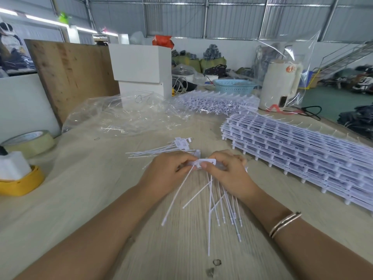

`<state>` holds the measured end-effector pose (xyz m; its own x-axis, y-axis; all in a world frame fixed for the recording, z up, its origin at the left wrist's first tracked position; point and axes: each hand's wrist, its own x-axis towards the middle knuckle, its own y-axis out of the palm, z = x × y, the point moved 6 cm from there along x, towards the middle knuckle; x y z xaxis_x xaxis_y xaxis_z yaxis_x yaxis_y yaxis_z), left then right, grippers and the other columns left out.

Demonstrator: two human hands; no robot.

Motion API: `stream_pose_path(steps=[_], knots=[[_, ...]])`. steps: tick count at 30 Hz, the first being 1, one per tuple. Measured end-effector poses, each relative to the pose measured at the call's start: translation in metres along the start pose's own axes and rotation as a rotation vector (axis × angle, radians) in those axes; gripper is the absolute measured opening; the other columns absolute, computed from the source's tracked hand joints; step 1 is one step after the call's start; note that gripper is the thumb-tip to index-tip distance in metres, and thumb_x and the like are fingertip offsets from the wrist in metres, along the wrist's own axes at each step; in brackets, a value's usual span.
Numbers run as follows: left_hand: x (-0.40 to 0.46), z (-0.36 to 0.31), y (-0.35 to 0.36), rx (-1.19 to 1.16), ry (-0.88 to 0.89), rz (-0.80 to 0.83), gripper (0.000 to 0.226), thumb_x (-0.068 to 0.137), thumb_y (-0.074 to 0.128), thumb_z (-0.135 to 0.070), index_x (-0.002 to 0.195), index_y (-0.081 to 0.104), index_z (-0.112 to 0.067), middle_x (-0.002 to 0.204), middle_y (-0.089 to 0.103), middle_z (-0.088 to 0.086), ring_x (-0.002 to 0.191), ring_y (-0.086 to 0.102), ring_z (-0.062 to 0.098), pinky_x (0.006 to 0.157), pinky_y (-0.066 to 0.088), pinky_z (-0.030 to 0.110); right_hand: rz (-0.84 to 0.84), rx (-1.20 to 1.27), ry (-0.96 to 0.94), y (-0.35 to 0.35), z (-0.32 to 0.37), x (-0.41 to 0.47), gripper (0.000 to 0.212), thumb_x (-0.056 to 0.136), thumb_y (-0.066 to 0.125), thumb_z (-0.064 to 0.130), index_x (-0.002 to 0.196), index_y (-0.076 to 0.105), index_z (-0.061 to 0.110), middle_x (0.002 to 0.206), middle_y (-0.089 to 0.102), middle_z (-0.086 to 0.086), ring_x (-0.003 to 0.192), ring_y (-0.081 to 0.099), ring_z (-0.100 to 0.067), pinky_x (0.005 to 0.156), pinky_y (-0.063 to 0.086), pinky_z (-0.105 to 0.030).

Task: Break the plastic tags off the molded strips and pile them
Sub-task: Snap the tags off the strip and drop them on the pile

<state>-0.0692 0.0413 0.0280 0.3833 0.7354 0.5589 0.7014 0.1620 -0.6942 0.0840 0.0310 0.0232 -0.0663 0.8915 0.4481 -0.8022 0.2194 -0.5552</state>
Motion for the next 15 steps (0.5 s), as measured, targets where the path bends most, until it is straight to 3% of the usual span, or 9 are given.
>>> stream_pose_path(steps=[3,6,8,10,13,15], knots=[[0.001,0.007,0.003,-0.210,-0.126,0.014,0.012,0.086,0.067,-0.025,0.092,0.075,-0.032,0.084,0.073,-0.010,0.082,0.068,0.011,0.079,0.049,0.031,-0.012,0.006,-0.074,-0.002,0.006,-0.001,0.026,0.087,0.064,0.028,0.070,0.057,0.046,0.071,0.054,0.025,0.093,0.045,0.008,0.085,0.015,-0.027],[0.001,0.019,0.008,-0.384,-0.285,-0.021,0.016,0.087,0.065,-0.018,0.076,0.075,-0.024,0.079,0.073,-0.005,0.079,0.068,0.015,0.084,0.052,0.041,-0.044,0.004,-0.134,-0.006,0.007,0.002,0.026,0.088,0.063,0.024,0.075,0.058,0.045,0.076,0.058,0.026,0.092,0.046,0.009,0.090,0.017,-0.033],[0.000,0.025,0.005,-0.466,-0.315,-0.065,0.023,0.087,0.065,-0.014,0.075,0.076,-0.031,0.076,0.073,-0.011,0.078,0.067,0.006,0.082,0.054,0.033,-0.053,0.087,-0.091,-0.008,0.000,0.003,0.022,0.089,0.060,0.026,0.074,0.060,0.042,0.082,0.063,0.014,0.099,0.051,-0.005,0.100,0.023,-0.042],[0.001,0.025,-0.004,-0.437,-0.236,-0.122,0.023,0.085,0.067,-0.013,0.084,0.074,-0.035,0.078,0.071,-0.019,0.079,0.063,-0.007,0.077,0.047,0.013,-0.089,0.196,-0.004,-0.014,-0.009,0.005,0.015,0.090,0.057,0.031,0.076,0.064,0.034,0.089,0.064,-0.007,0.104,0.053,-0.026,0.102,0.029,-0.054],[0.004,0.018,-0.005,-0.233,-0.093,-0.151,0.023,0.083,0.069,-0.006,0.103,0.073,-0.017,0.086,0.065,-0.014,0.079,0.060,-0.004,0.070,0.039,0.005,-0.198,0.077,0.049,-0.020,-0.023,0.009,0.019,0.092,0.053,0.035,0.079,0.065,0.028,0.072,0.056,0.008,0.085,0.053,-0.012,0.090,0.029,-0.041],[0.008,0.015,0.001,-0.114,-0.073,-0.169,0.025,0.083,0.068,-0.003,0.106,0.072,-0.012,0.091,0.064,-0.003,0.081,0.060,0.008,0.072,0.042,0.011,-0.231,-0.137,0.090,-0.021,-0.030,0.014,0.017,0.093,0.050,0.039,0.082,0.062,0.034,0.074,0.051,0.013,0.086,0.046,-0.010,0.079,0.016,-0.033]])
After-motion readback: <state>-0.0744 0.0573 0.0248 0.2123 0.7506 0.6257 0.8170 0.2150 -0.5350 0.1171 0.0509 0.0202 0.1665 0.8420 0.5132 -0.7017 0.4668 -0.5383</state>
